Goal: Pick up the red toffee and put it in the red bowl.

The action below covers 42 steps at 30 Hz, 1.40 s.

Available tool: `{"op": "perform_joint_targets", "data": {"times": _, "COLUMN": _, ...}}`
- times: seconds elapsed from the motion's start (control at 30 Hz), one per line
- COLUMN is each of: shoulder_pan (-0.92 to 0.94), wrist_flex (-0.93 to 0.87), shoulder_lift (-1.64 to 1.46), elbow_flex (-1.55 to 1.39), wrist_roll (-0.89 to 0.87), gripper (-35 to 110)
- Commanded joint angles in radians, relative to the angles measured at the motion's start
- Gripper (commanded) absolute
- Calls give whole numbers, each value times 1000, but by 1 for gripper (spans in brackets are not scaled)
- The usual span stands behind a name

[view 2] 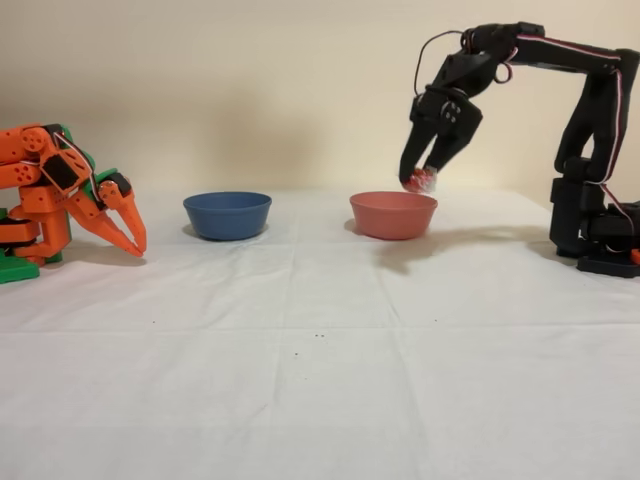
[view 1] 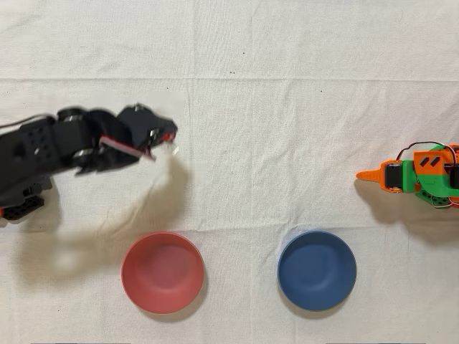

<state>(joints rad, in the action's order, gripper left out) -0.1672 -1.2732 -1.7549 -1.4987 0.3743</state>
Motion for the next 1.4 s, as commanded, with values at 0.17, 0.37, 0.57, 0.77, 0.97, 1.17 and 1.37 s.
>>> {"op": "perform_joint_targets", "data": {"times": 0.17, "shoulder_pan": 229, "wrist_flex": -18, "shoulder_lift": -161, "elbow_flex": -29, "wrist_roll": 112, "gripper": 5}}
{"op": "perform_joint_targets", "data": {"times": 0.37, "shoulder_pan": 407, "wrist_flex": 31, "shoulder_lift": -146, "elbow_flex": -54, "wrist_roll": 187, "gripper": 5}}
{"op": "perform_joint_targets", "data": {"times": 0.57, "shoulder_pan": 588, "wrist_flex": 114, "shoulder_lift": -77, "elbow_flex": -49, "wrist_roll": 267, "gripper": 5}}
{"op": "perform_joint_targets", "data": {"times": 0.77, "shoulder_pan": 727, "wrist_flex": 178, "shoulder_lift": 8, "elbow_flex": -32, "wrist_roll": 316, "gripper": 5}}
{"op": "perform_joint_targets", "data": {"times": 0.97, "shoulder_pan": 819, "wrist_flex": 201, "shoulder_lift": 127, "elbow_flex": 23, "wrist_roll": 325, "gripper": 5}}
{"op": "perform_joint_targets", "data": {"times": 1.17, "shoulder_pan": 865, "wrist_flex": 196, "shoulder_lift": 201, "elbow_flex": 51, "wrist_roll": 330, "gripper": 5}}
{"op": "perform_joint_targets", "data": {"times": 1.37, "shoulder_pan": 870, "wrist_flex": 199, "shoulder_lift": 259, "elbow_flex": 58, "wrist_roll": 339, "gripper": 5}}
